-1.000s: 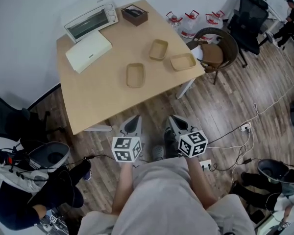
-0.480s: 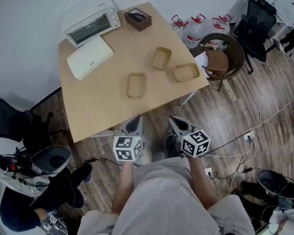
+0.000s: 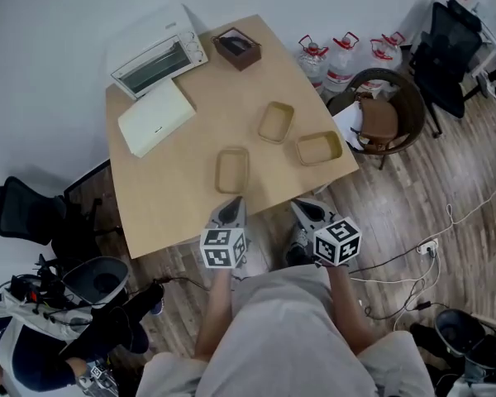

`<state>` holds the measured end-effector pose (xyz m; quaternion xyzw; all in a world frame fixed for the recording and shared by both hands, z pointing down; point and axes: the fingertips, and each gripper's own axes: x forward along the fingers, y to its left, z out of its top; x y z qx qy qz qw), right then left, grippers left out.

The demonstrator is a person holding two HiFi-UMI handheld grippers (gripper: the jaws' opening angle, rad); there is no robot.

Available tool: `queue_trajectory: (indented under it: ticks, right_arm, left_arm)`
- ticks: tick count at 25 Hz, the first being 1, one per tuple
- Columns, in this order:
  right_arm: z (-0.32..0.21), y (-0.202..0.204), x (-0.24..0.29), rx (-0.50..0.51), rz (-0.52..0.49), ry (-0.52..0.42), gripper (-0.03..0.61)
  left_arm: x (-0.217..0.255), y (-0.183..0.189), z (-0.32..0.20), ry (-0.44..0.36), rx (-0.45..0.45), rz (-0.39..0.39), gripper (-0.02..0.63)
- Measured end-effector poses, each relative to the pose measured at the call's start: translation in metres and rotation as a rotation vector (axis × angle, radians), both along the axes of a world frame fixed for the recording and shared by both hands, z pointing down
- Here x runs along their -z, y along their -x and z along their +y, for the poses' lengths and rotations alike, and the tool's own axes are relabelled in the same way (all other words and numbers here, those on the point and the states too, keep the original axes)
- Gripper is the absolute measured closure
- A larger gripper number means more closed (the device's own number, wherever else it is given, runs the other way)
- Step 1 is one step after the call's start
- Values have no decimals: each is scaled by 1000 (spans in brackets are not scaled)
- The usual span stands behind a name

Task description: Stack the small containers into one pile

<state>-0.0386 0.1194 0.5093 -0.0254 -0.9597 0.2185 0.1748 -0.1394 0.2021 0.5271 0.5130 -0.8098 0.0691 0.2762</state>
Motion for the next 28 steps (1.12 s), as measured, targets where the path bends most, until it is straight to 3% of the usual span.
queue_trajectory:
  ticks: [6, 17, 21, 28]
  right_arm:
    - [-47, 25, -2, -4, 5, -13, 572]
    - [-95, 25, -16, -16, 20, 25, 572]
    - [-109, 19, -30, -52, 40, 42, 571]
    - [-114, 26, -64, -51, 101, 84, 571]
  left_arm:
    - [-7, 28, -38, 23, 28, -13, 607]
    - [-25, 37, -102, 95, -12, -16, 607]
    - [-33, 36, -110, 104, -16, -10, 607]
    - [-72, 47, -83, 162, 83, 47, 606]
